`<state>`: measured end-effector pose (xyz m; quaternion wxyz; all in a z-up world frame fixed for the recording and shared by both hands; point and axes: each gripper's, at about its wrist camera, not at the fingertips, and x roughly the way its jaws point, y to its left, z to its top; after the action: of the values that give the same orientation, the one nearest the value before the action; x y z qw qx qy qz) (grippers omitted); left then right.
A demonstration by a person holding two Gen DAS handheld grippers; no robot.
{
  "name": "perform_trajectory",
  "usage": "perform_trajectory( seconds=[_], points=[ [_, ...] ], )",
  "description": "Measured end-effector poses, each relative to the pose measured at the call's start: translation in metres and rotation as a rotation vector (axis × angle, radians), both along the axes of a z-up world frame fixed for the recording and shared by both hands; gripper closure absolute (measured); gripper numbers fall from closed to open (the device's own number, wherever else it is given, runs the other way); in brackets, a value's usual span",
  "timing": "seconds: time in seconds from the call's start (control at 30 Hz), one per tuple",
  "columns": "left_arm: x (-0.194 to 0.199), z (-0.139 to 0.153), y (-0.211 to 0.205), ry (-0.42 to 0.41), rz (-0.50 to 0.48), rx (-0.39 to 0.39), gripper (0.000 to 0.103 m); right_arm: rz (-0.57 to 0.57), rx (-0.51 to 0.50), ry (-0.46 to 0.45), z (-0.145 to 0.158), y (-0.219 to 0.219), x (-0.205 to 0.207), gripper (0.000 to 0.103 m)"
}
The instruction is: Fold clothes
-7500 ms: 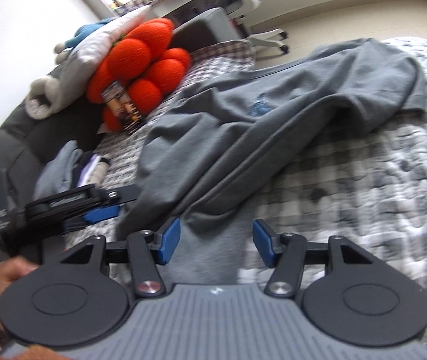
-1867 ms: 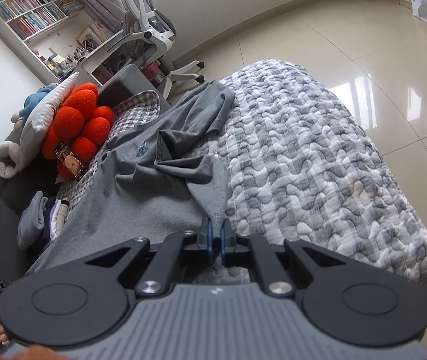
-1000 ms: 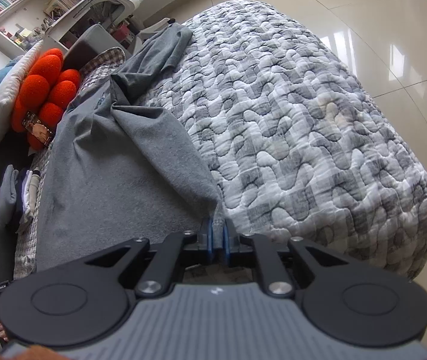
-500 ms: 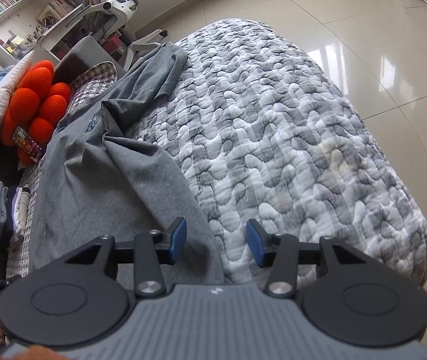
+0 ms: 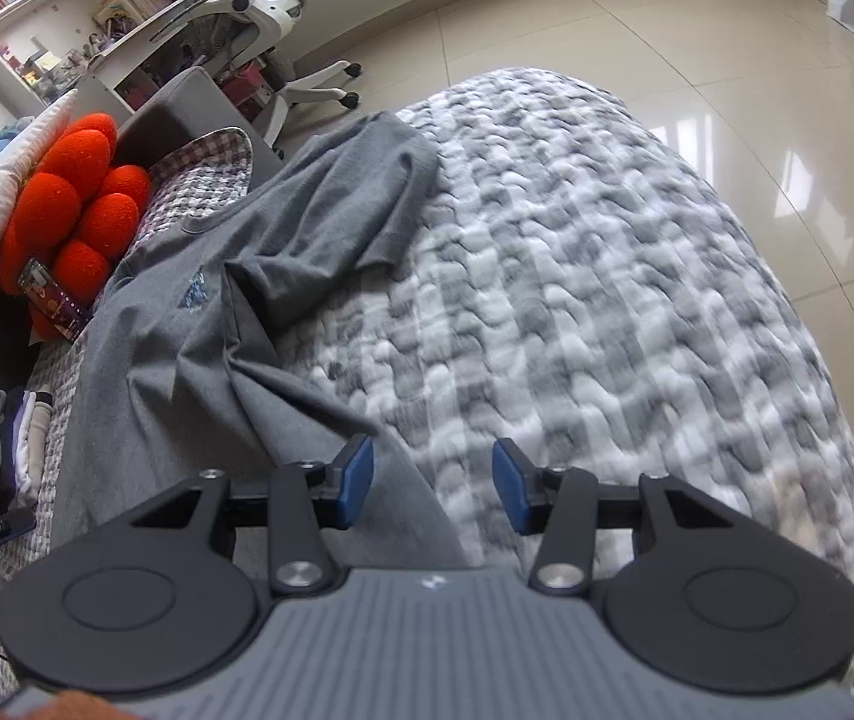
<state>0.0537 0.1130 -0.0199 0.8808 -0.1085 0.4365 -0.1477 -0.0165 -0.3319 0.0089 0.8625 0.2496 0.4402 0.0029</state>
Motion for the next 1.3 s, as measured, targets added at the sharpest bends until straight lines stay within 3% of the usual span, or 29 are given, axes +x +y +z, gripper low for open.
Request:
perform_trajectory(
  seconds=[0.37,0.7,0.87,1.03,1.13,1.3],
  points=[
    [0.071,-0.001,-0.057,-0.016,-0.103,-0.026,0.061,0.019,-0.008,-0.026,-0.008,-0.003,0.060,0.055],
    [0.113,-0.005,-0.108,-0.031,-0.181,0.025,0.061,0.039,-0.016,-0.088,-0.018,-0.007,0.093,0.055],
    [0.135,-0.009,-0.132,-0.039,-0.211,0.034,0.061,0.036,-0.006,-0.123,-0.024,-0.013,0.106,0.069],
    [0.155,-0.015,-0.161,-0.060,-0.244,0.043,0.061,0.037,-0.007,-0.143,-0.030,-0.019,0.108,0.099],
    [0.168,-0.020,-0.178,-0.081,-0.259,0.052,0.061,0.026,0.017,-0.147,-0.030,-0.027,0.106,0.100],
    [0.196,-0.030,-0.202,-0.093,-0.269,0.064,0.061,0.004,-0.026,-0.159,-0.022,-0.040,0.107,0.100]
  ],
)
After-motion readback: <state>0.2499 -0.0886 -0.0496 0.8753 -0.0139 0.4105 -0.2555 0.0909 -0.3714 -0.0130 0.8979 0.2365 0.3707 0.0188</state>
